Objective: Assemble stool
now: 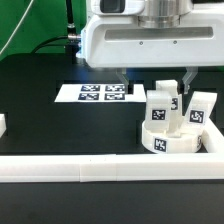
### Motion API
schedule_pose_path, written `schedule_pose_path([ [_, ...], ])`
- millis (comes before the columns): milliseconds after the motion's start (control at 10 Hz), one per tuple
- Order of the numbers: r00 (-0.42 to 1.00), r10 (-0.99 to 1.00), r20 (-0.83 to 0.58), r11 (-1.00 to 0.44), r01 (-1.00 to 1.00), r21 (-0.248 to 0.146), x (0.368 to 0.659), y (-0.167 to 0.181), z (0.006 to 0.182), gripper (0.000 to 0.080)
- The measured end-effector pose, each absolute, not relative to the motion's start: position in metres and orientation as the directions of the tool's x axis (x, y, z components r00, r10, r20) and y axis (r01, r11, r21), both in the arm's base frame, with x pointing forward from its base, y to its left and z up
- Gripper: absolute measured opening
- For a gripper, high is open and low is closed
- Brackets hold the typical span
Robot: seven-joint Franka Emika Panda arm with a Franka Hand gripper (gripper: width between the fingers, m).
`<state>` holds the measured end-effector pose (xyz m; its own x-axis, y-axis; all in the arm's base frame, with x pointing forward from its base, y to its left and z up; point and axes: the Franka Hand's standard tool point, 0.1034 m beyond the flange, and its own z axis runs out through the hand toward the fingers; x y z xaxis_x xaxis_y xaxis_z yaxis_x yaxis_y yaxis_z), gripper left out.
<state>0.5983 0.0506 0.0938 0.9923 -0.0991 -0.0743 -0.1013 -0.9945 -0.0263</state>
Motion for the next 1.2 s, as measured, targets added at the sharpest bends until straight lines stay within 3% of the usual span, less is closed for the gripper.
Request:
schedule_pose_path([
  [300, 0.991, -0.106, -0.083, -0.994, -0.108, -0.020, 0.5902, 0.0528, 0.0834, 0.0649],
  [500, 0.991, -0.103, -0.086, -0.994, -0.105, -0.019, 0.5888, 0.0549, 0.0826, 0.0362],
  [600, 0.991, -0.103, -0.086, -0.994, -0.105, -0.019, 0.5887, 0.0550, 0.0824, 0.0335],
  [900, 0.986, -0.139, -0.087, -0.990, -0.141, -0.017, 0.5887, 0.0551, 0.0823, 0.0335],
  [1200, 0.938, -0.335, -0.089, -0.942, -0.337, -0.002, 0.5884, 0.0558, 0.0819, 0.0335],
])
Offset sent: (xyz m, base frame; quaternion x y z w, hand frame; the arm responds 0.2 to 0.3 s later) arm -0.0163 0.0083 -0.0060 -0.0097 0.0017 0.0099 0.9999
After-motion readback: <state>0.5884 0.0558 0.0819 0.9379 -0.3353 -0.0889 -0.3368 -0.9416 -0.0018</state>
